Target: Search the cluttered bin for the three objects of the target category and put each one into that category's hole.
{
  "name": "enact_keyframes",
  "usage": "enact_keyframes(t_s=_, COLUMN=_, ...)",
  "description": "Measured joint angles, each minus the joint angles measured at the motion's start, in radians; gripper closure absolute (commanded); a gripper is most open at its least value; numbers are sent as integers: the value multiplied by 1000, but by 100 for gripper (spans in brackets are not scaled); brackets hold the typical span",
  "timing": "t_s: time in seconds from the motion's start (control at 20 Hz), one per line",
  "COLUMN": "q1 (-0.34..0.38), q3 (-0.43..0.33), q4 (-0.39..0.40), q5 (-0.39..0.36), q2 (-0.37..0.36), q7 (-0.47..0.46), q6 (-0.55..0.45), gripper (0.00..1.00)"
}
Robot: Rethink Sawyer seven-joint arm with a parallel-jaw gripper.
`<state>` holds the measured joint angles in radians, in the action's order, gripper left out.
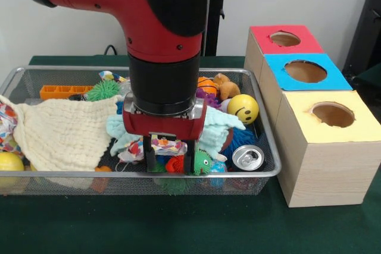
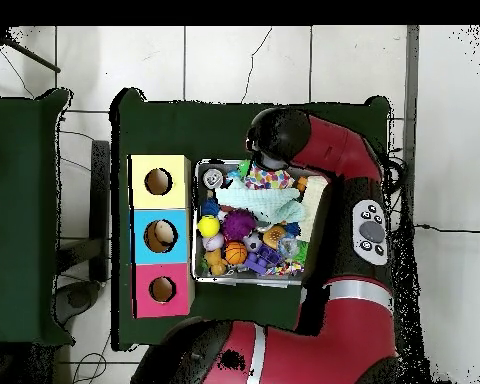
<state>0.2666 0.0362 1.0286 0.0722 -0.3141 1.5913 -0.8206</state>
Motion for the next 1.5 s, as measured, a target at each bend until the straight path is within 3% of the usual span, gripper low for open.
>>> enact_keyframes(t_s=0.35, q1=1, q3=12, q4=60, q5=-3, q2=-25, q7=0, q6=0, gripper=0)
enact_keyframes(t_s=1.0, q1=3, q3=47, q4=167, q5=-8, q2=-170, q7=0, q6=0, gripper=0)
enact_keyframes(t_s=1.5, q1=23, q3=47, q4=222, q5=-8, q2=-189, q7=0, q6=4, gripper=0)
